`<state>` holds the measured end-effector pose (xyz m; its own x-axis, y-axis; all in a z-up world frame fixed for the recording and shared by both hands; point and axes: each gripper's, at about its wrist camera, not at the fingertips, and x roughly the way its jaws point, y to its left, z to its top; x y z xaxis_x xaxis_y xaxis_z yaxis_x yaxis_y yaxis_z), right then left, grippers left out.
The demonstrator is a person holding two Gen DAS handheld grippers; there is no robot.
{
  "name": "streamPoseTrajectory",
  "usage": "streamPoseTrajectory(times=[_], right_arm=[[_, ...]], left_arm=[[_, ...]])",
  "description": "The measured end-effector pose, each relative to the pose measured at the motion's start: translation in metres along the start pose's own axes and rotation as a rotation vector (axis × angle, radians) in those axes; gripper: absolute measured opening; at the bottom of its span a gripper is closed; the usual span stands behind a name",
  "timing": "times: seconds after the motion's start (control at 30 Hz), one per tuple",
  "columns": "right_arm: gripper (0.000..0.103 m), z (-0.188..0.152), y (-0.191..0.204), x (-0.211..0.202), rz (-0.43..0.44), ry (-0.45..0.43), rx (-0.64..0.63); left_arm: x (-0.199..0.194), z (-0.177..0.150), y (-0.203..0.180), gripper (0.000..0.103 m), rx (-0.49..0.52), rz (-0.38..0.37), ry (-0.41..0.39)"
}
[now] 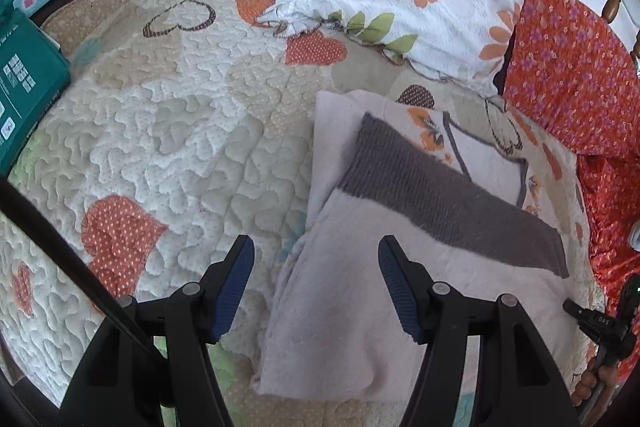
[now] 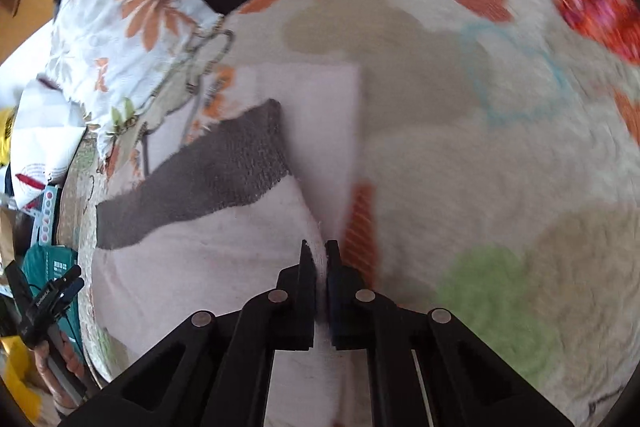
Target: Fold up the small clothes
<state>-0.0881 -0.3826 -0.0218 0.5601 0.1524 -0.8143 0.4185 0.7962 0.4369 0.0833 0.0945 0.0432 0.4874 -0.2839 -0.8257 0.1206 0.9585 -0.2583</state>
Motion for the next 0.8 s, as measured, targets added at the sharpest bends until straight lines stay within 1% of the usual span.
streamPoseTrajectory(times=[0.07,0.1,0.23,0.3,0.37,0.4,0.47,0.5,0.53,0.57,0.6,0.63,0.67,0.73,0.77,0.8], right_arm=[[0.008,-0.002,0.003,-0.004,-0.023,-0.008,-0.029],[0.014,-0.002,0.005,-0.008,-0.028,-0.02,-0.036],[0.015,0.001,0.01,-0.022,-0.021,-0.068,-0.032],[0.015,0.004,0.016,-0.027,-0.016,-0.094,-0.037],[0.016,0.005,0.025,-0.029,-0.016,-0.114,-0.046],[0.017,0.005,0.03,-0.03,-0.017,-0.122,-0.055],[0.018,0.006,0.039,-0.029,-0.018,-0.131,-0.07],[0.018,0.006,0.042,-0.03,-0.018,-0.135,-0.076],[0.018,0.006,0.045,-0.03,-0.018,-0.14,-0.08],[0.019,0.006,0.047,-0.031,-0.018,-0.147,-0.084],[0.021,0.007,0.049,-0.031,-0.016,-0.153,-0.087],[0.025,0.007,0.051,-0.032,-0.013,-0.16,-0.088],[0.026,0.008,0.052,-0.033,-0.008,-0.169,-0.087],[0.028,0.008,0.054,-0.035,0.0,-0.18,-0.085],[0.028,0.009,0.056,-0.035,0.006,-0.183,-0.084],[0.028,0.01,0.058,-0.036,0.011,-0.184,-0.083]], left_arm=[[0.005,-0.002,0.0,0.063,-0.004,0.0,0.018],[0.008,-0.003,0.0,0.063,-0.006,0.0,0.029],[0.023,-0.011,-0.005,0.063,0.021,0.023,0.079],[0.033,-0.015,-0.008,0.063,0.057,0.062,0.109],[0.042,-0.019,-0.008,0.063,0.098,0.127,0.132],[0.046,-0.02,-0.007,0.061,0.117,0.162,0.143],[0.047,-0.019,-0.003,0.053,0.126,0.18,0.138],[0.045,-0.018,-0.001,0.051,0.13,0.19,0.134],[0.043,-0.018,0.0,0.049,0.14,0.215,0.125],[0.04,-0.017,0.001,0.049,0.161,0.269,0.106],[0.038,-0.016,0.002,0.049,0.178,0.314,0.092],[0.037,-0.015,0.003,0.049,0.185,0.335,0.087],[0.036,-0.014,0.006,0.049,0.184,0.338,0.088],[0.033,-0.011,0.014,0.049,0.149,0.306,0.1],[0.031,-0.01,0.017,0.049,0.141,0.303,0.102],[0.029,-0.009,0.018,0.049,0.144,0.318,0.099]])
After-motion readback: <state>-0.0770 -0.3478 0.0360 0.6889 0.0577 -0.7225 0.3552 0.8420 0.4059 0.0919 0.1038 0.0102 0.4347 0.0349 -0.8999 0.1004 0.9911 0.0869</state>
